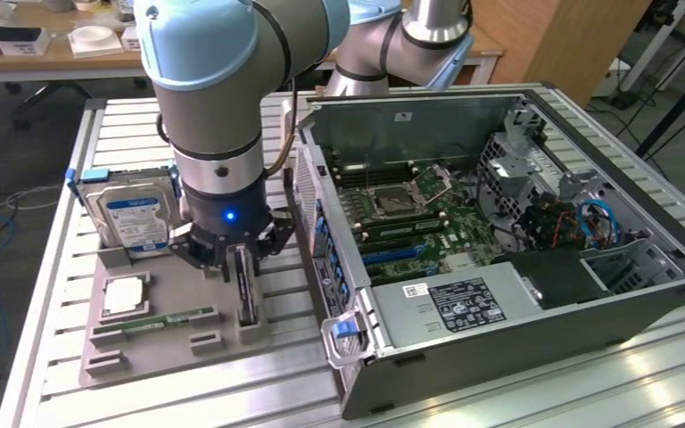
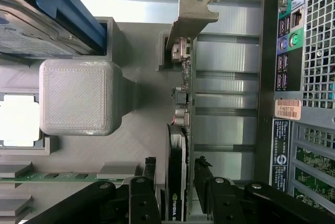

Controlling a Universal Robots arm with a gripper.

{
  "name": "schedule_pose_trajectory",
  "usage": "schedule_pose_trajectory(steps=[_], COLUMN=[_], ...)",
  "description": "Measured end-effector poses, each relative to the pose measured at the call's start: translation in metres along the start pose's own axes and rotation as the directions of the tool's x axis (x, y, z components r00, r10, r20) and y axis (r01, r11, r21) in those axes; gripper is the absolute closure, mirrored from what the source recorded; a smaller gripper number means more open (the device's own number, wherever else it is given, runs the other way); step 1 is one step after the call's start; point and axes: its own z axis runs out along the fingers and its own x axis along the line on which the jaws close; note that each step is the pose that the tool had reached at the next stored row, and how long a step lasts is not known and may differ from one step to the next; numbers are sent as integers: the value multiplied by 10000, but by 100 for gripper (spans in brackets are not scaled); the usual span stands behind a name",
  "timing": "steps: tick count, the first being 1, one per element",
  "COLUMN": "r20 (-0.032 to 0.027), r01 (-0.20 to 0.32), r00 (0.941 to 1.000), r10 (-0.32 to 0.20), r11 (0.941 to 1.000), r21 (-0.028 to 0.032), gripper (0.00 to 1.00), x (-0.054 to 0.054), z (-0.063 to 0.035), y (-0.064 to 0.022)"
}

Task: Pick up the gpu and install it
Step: 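Pick up the gpu and move the gpu toward the slot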

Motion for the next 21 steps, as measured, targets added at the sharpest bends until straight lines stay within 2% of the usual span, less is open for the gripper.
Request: schedule_pose_trajectory(steps=[3, 4, 9, 10, 21], r20=[0, 0, 0, 0, 0], r01=[0, 0, 0, 0, 1], r00=[10000, 10000, 10000, 10000, 10000], r10=[0, 0, 0, 0, -1], r11=[10000, 10000, 10000, 10000, 10000], r21=[0, 0, 0, 0, 0], gripper=[58, 65, 67, 74, 74], x=[0, 0, 0, 0, 0], z=[0, 0, 0, 0, 0], y=[0, 0, 0, 0, 0])
